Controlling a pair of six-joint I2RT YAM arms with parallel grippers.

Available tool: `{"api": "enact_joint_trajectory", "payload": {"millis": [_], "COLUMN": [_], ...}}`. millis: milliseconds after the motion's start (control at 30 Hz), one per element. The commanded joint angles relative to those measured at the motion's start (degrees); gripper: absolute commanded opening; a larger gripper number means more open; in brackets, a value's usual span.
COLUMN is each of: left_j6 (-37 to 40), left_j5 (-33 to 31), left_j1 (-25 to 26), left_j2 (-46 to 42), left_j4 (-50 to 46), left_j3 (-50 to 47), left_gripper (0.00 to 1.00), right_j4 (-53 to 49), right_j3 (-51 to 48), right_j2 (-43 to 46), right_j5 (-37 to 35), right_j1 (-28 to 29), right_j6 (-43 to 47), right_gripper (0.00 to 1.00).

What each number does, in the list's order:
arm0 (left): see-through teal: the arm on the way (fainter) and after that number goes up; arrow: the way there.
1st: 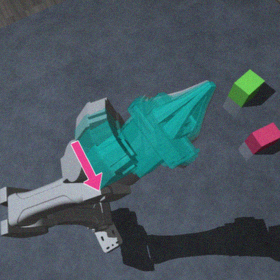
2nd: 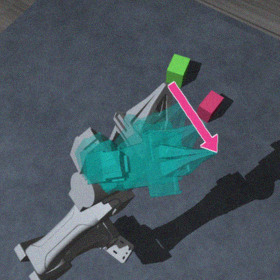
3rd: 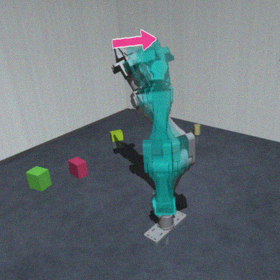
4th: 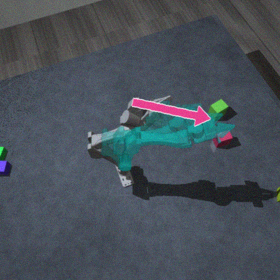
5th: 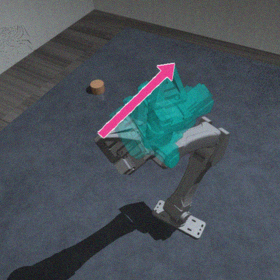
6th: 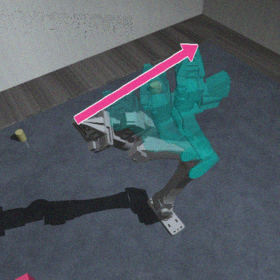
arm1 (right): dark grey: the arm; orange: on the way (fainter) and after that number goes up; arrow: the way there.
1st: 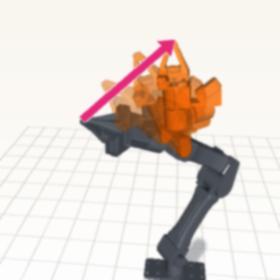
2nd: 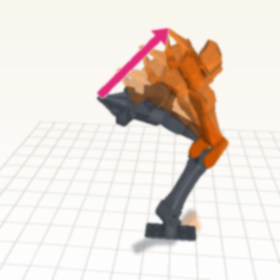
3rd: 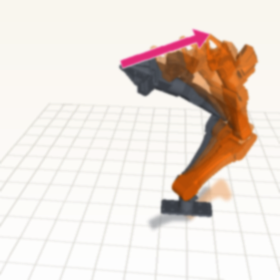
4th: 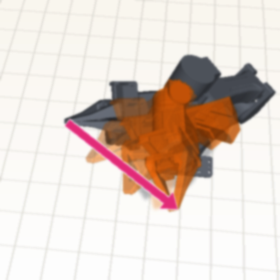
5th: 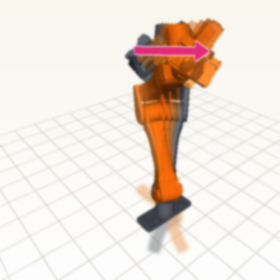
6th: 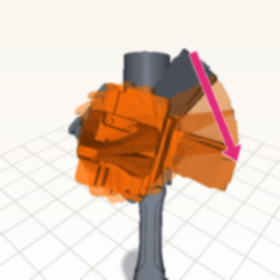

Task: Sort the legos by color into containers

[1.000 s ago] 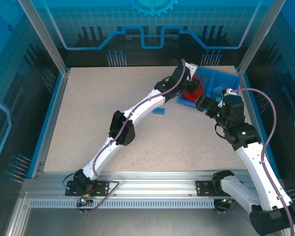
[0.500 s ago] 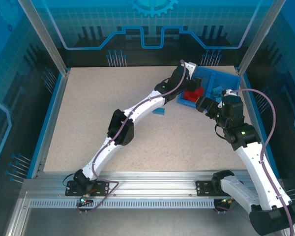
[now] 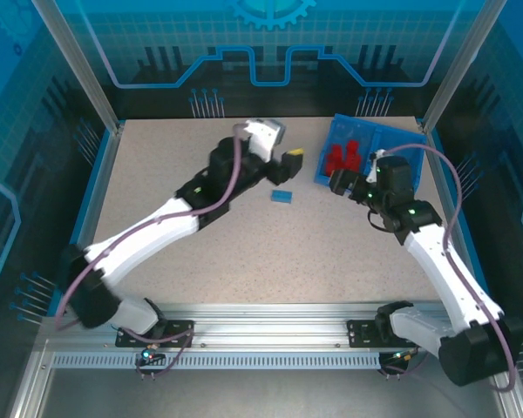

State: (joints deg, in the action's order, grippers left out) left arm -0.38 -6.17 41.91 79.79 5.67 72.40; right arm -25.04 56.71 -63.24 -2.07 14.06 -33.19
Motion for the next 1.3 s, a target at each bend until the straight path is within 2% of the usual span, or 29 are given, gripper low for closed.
{"api": "enact_joint_trajectory", "payload": {"millis": [0, 100, 200, 300, 400, 500, 633, 833, 1067, 1267], "left_j6": [10.99, 16.81, 22.23, 32.61, 40.44, 46.63, 54.34, 56.56, 57.77, 57.81], "left_j5": [3.11, 3.44, 4.50, 9.63, 10.31, 10.60, 12.21, 10.97, 12.97, 15.20], "left_j1": [0.30, 0.30, 0.31, 0.39, 0.54, 0.49, 0.51, 0.30, -0.99, -2.23], "left_j2": [-8.99, -17.34, -23.23, -26.47, -28.80, -31.42, -34.39, -34.78, -36.24, -36.72], "left_j4": [-8.46, -18.17, -27.72, -36.01, -36.92, -32.12, -28.95, -30.39, -29.72, -29.72], "left_j3": [-7.09, -10.91, -12.36, -14.48, -19.90, -26.92, -33.09, -34.17, -35.49, -35.63], "left_gripper": [0.75, 0.85, 0.98, 0.99, 0.99, 0.99, 0.99, 0.99, 0.99, 0.99], "right_j4": [3.69, 2.43, 1.34, 0.46, -1.09, -4.84, -11.41, -14.53, -16.98, -17.91], "right_j3": [4.75, 8.84, 12.64, 16.50, 20.89, 25.83, 32.89, 39.78, 43.25, 43.50], "right_j2": [-6.28, -14.02, -21.68, -28.72, -35.37, -41.66, -49.54, -57.89, -63.91, -65.43], "right_j5": [3.55, 3.30, 3.69, 3.05, 2.43, 2.19, 3.99, 1.16, 2.35, 4.43], "right_j1": [4.72, 8.59, 11.41, 13.40, 14.63, 15.12, 15.02, 15.03, 14.94, 14.94], "right_j6": [3.23, 3.57, 4.26, 9.47, 20.29, 30.36, 38.09, 42.16, 43.54, 43.35], "right_gripper": [0.99, 0.99, 0.98, 0.96, 0.93, 0.92, 0.91, 0.88, 0.84, 0.71]}}
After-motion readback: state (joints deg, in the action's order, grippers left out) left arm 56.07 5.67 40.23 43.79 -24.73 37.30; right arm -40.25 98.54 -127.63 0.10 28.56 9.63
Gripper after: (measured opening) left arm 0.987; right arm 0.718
